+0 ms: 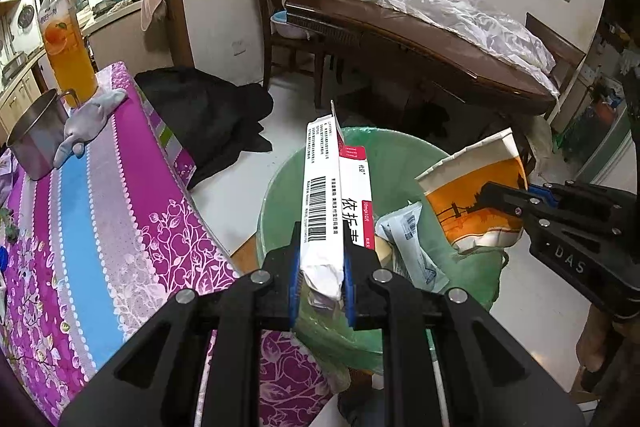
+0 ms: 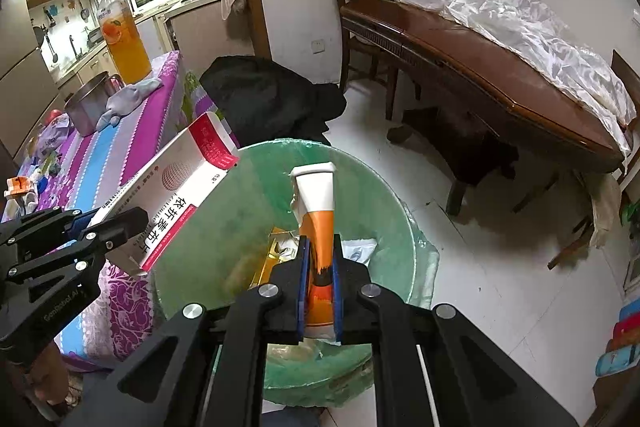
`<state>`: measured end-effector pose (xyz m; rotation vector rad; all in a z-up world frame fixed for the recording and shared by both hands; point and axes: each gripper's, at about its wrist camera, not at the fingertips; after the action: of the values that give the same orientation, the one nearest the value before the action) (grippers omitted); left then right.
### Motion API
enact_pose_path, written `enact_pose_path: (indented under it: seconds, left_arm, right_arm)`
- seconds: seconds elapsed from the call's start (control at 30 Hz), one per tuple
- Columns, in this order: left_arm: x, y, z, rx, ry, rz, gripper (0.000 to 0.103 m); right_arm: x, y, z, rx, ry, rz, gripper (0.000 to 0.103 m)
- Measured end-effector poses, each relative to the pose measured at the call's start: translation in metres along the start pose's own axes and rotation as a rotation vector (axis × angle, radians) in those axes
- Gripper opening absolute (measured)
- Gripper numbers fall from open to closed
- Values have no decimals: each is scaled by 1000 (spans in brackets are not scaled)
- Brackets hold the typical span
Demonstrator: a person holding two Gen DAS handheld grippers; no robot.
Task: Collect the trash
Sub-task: 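Carry both items over the green bin and open both tools to drop them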
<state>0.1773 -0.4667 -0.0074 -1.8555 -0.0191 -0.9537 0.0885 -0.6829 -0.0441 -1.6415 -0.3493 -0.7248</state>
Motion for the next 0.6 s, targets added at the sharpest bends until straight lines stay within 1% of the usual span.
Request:
enact_pose_path:
  seconds: [0.23,0.27,0.3,0.37,0.6]
  left_arm:
    - [3,0,-4,4,-1,-12,16]
    - [3,0,-4,6,-1,-12,18]
    - [3,2,-3,9,-3,-9,28]
    - [4,3,-1,9,-13,-12,44]
    - [3,4,-3,5,-9,-3,44]
  right_arm:
    - [3,-3,0,-5,0,-10,10]
    - [3,-3,-1,-6,5,-13,11]
    - [3,-3,-4,-6,11,-13,19]
    - [1,-5,-7,-11,22,-22,34]
    - [-3,-12,-10,-11,37,-42,34]
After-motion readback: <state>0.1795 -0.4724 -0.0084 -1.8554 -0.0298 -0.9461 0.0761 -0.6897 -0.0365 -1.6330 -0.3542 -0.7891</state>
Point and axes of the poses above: each gripper's, at about its wrist camera, not at the fingertips, and y roughly the way its jaws point, z to its left, x to its top, and after that the axes turned 11 degrees about -y, right-handed
